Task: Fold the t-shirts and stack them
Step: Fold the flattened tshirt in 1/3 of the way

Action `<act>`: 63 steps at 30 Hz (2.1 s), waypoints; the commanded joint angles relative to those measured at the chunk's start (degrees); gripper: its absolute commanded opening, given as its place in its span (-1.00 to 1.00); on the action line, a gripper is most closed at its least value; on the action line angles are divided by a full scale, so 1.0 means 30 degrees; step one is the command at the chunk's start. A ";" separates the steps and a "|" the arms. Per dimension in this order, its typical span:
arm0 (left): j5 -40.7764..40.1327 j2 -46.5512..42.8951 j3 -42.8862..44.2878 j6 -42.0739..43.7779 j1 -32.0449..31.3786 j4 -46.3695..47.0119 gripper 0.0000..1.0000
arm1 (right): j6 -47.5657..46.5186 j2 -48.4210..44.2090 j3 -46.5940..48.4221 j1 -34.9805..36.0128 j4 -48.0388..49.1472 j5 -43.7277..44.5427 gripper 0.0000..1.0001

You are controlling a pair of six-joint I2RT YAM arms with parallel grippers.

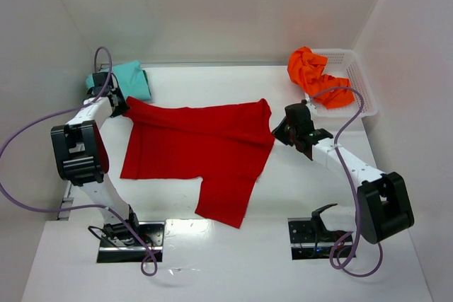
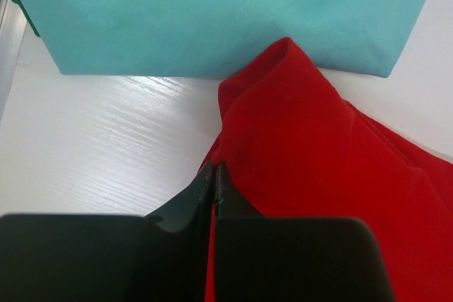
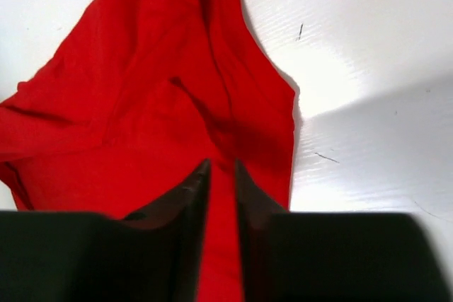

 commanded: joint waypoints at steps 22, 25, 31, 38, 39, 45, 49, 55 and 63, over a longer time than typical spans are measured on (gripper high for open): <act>0.0190 -0.3133 -0.0527 -0.1425 0.0102 0.0818 0.70 | -0.4583 0.8676 0.8954 -0.0342 0.2463 -0.0626 0.71; 0.0923 -0.2720 -0.0525 -0.1425 0.0102 0.1198 0.70 | -0.5052 1.0375 1.0186 -0.0694 0.2055 -0.0626 0.69; 0.1952 -0.1402 0.0205 -0.1425 0.0102 0.1405 0.70 | -0.5432 1.2250 1.1097 -0.1102 0.1701 0.0018 0.67; 0.2127 -0.0173 0.1145 -0.1073 0.0102 0.1581 0.70 | -0.5813 1.3981 1.2503 -0.1309 0.1525 -0.0625 0.29; 0.2127 0.0032 0.1348 -0.1073 0.0102 0.1407 0.70 | -0.5987 1.4157 1.2764 -0.1309 0.1525 -0.0626 0.25; 0.2127 0.0766 0.1936 -0.0898 0.0102 0.1026 0.70 | -0.5989 1.5592 1.3907 -0.1309 0.0707 -0.0831 0.17; 0.2127 0.0971 0.2112 -0.0898 0.0102 0.1024 0.70 | -0.5989 1.5946 1.4141 -0.1309 0.0705 -0.1007 -0.08; 0.1952 0.0971 0.2112 -0.0546 0.0102 0.0849 0.68 | -0.6165 1.6590 1.4847 -0.1485 -0.0086 -0.1007 -0.46; 0.2362 0.0971 0.2112 -0.0370 0.0102 0.0673 0.68 | -0.7071 1.6414 1.4642 -0.2539 -0.0291 -0.0831 -0.93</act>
